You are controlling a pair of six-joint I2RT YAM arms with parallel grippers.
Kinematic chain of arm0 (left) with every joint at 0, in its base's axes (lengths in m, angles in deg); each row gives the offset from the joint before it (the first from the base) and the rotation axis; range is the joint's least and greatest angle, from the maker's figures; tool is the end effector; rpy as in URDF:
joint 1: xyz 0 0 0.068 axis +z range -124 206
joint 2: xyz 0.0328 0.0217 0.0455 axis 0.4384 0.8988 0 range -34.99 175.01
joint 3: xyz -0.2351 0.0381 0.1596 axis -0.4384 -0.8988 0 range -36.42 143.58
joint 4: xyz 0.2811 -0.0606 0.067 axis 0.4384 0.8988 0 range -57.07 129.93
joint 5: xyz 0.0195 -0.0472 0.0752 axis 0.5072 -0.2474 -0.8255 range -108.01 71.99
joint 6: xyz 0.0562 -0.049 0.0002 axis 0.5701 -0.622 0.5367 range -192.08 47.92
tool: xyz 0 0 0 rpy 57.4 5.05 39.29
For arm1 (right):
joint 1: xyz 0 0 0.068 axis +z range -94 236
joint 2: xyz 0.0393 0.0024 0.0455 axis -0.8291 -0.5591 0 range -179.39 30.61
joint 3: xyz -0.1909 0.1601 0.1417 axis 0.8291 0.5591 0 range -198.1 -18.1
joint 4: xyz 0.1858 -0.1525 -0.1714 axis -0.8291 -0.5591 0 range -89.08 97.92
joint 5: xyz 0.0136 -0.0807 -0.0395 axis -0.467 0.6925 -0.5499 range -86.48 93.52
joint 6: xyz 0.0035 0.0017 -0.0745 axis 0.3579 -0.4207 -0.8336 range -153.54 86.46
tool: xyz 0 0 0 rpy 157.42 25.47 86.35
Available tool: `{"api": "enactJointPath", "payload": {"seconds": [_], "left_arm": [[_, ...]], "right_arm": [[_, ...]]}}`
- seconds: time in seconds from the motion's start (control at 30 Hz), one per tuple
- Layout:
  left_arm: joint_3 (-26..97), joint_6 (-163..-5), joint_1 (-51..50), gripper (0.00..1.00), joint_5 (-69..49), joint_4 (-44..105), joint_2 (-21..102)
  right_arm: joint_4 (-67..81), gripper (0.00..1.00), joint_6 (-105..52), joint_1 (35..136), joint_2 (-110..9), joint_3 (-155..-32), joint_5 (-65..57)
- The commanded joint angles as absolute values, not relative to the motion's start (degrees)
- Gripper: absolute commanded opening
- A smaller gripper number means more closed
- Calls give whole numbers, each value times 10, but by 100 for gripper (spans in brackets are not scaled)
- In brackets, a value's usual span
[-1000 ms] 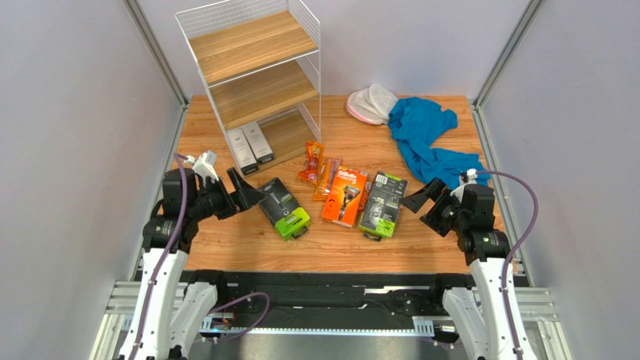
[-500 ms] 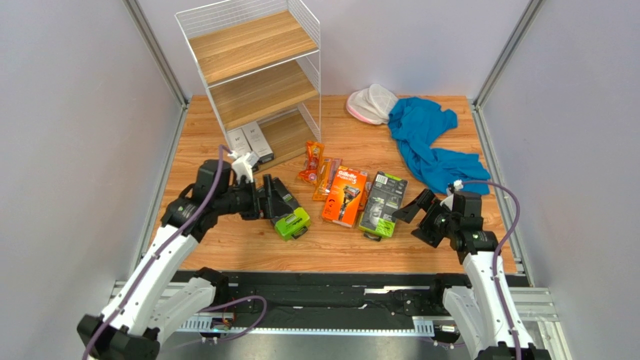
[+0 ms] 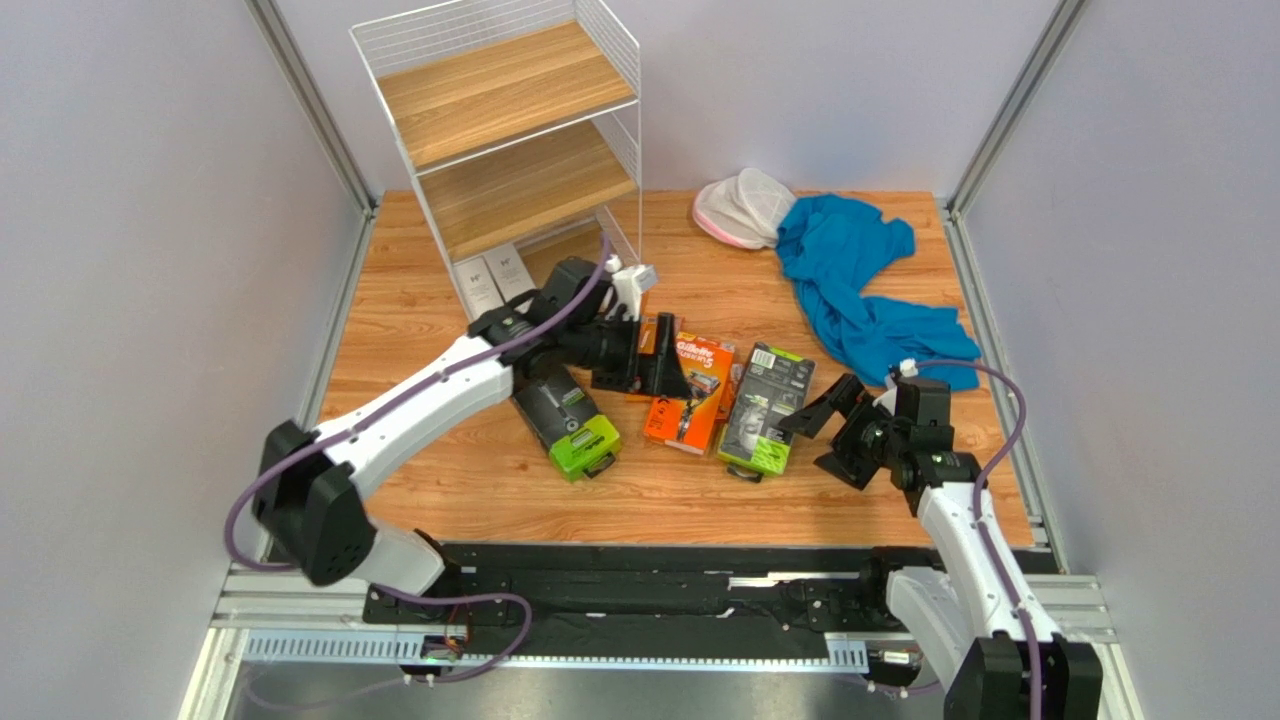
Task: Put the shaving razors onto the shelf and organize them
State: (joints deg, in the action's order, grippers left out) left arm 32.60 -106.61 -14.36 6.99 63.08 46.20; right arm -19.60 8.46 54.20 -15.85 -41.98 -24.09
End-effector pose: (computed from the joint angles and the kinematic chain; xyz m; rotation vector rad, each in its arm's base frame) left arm 0.2580 -0.2541 0.3000 0.3727 2.4901 -1.1142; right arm 0.1944 0.0230 0.1634 0.7274 2.4086 0.8910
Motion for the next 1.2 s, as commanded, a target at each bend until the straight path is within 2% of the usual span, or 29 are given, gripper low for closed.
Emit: {"api": "enactJointPath", "payload": {"seconds": [0.0, 0.17, 0.63, 1.17], "left_arm": [[413, -1070, -170, 99, 84, 591, 540], [502, -1063, -199, 99, 92, 613, 647], [580, -1086, -212, 98, 113, 627, 794], [608, -1118, -208, 97, 120, 637, 837]], "right_arm": [[-122, 100, 101, 541, -204, -417, -242], [-96, 100, 102, 541, -243, -419, -256], [-18, 100, 115, 541, -291, -389, -261], [199, 97, 148, 541, -468, -418, -322]]}}
